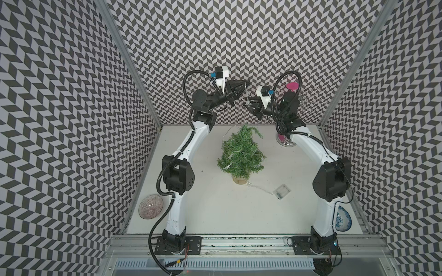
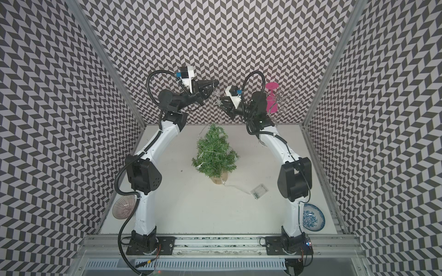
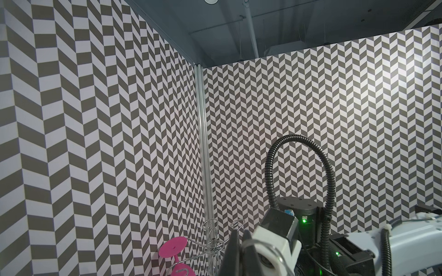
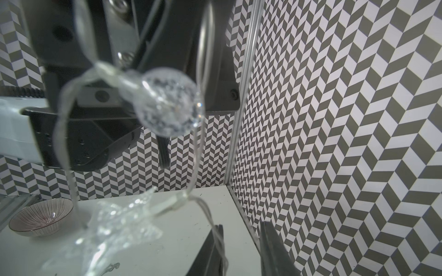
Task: Wrap string light around the christmas tree
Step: Wrap the light string around the Christmas tree.
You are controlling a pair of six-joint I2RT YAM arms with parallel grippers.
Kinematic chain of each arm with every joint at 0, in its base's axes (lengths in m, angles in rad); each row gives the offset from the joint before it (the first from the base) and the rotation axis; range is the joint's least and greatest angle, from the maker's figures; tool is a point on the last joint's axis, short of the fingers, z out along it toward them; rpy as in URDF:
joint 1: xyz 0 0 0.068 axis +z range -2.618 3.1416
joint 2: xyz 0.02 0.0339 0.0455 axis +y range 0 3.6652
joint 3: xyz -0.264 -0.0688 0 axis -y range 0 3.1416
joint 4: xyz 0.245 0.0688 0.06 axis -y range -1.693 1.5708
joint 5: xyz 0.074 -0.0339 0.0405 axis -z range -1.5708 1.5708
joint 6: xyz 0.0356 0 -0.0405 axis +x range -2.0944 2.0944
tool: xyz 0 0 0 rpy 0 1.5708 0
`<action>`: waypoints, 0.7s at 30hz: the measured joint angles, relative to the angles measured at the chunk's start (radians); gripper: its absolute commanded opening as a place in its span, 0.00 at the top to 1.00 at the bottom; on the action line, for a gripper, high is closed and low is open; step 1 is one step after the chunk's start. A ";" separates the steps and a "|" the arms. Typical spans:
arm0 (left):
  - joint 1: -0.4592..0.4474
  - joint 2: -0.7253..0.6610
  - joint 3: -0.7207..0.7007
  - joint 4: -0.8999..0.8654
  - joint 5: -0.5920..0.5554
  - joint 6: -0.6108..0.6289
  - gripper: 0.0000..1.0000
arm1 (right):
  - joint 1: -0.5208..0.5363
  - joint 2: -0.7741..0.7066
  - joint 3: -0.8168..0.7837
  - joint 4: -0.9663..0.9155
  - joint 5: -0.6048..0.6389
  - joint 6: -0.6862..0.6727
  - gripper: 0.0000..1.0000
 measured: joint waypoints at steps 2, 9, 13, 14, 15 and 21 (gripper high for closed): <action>0.000 -0.005 0.000 0.000 0.000 -0.003 0.97 | 0.000 0.004 0.000 -0.002 0.007 -0.002 0.71; 0.000 -0.025 0.000 0.009 0.000 -0.011 0.97 | 0.000 0.030 0.000 -0.002 0.016 0.003 0.73; 0.000 -0.028 0.000 0.013 0.000 -0.012 0.97 | 0.000 0.041 -0.003 -0.009 0.021 0.001 0.79; 0.000 -0.028 0.000 0.013 0.000 -0.014 0.97 | 0.000 0.041 -0.004 -0.012 0.023 0.000 0.83; 0.000 -0.028 0.000 0.014 0.000 -0.017 0.97 | 0.000 0.041 -0.005 -0.018 0.027 -0.005 0.87; 0.000 -0.033 -0.021 0.030 0.000 -0.035 0.91 | -0.002 0.019 -0.017 -0.070 0.087 -0.053 0.97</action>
